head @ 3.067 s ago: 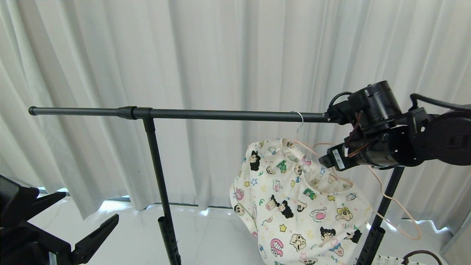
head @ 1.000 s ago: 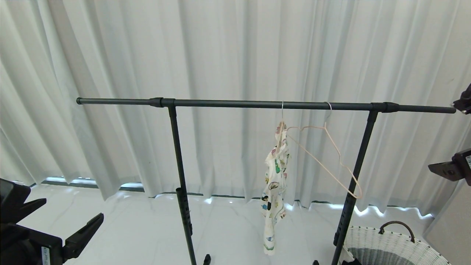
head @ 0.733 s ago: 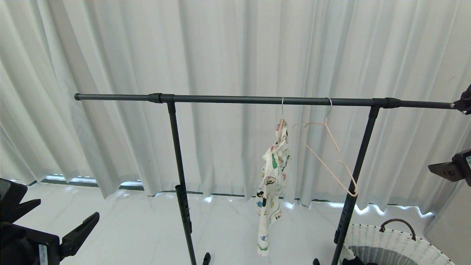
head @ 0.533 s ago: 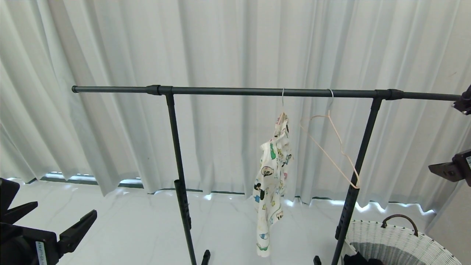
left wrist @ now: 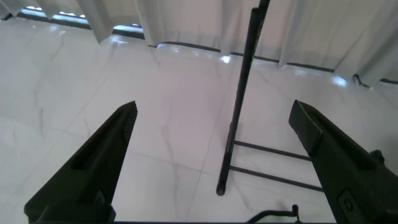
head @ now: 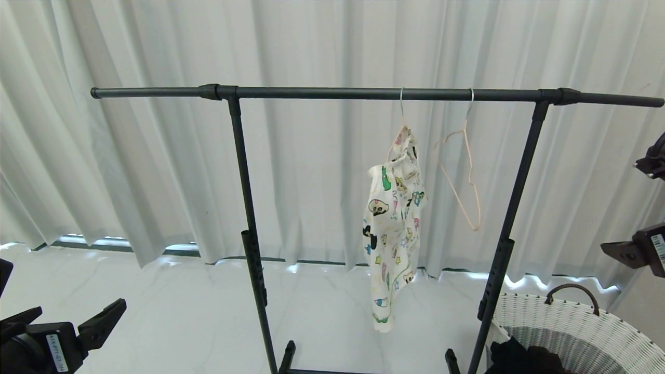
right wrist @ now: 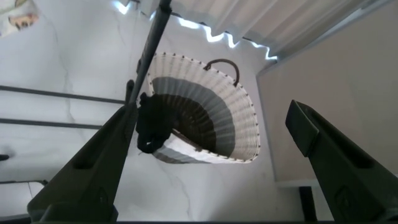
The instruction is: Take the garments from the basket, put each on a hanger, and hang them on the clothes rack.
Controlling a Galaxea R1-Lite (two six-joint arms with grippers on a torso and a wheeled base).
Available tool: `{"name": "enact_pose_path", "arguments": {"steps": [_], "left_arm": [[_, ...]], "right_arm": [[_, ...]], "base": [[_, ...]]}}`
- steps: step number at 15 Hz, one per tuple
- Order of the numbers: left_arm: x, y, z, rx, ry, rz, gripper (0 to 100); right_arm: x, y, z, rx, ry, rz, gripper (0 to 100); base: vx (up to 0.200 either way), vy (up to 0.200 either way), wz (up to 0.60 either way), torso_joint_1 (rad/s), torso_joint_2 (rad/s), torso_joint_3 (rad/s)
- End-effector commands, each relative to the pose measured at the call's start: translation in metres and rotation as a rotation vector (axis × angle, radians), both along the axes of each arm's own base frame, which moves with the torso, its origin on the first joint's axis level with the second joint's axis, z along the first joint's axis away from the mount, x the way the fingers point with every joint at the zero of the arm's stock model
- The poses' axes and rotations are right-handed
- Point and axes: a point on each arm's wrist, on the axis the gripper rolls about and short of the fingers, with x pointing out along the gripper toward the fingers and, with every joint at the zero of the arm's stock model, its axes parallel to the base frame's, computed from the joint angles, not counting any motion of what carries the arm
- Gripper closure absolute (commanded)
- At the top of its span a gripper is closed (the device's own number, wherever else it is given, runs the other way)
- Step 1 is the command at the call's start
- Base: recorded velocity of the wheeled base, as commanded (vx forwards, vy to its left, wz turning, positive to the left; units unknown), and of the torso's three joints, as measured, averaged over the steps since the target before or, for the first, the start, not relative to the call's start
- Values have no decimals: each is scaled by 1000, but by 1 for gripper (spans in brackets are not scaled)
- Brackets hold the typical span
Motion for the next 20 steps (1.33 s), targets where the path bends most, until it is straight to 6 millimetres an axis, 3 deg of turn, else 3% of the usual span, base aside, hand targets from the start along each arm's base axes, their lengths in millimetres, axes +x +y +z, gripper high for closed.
{"name": "enact_pose_path", "arguments": {"steps": [1, 10, 14, 20], "left_arm": [[2, 0, 0, 1, 6, 3, 0], [7, 0, -4, -2, 43, -9, 0], [6, -1, -6, 7, 49, -21, 0], [5, -7, -3, 28, 35, -89, 0]], "right_arm": [[-1, -1, -3, -4, 8, -4, 0], [1, -2, -6, -9, 20, -16, 0], [1, -5, -8, -13, 28, -30, 0], [-1, -6, -12, -20, 42, -30, 0]], "base": [[0, 0, 0, -198, 491, 290], [0, 0, 0, -166, 464, 294], [0, 0, 0, -51, 180, 111], [0, -200, 0, -11, 27, 25]]}}
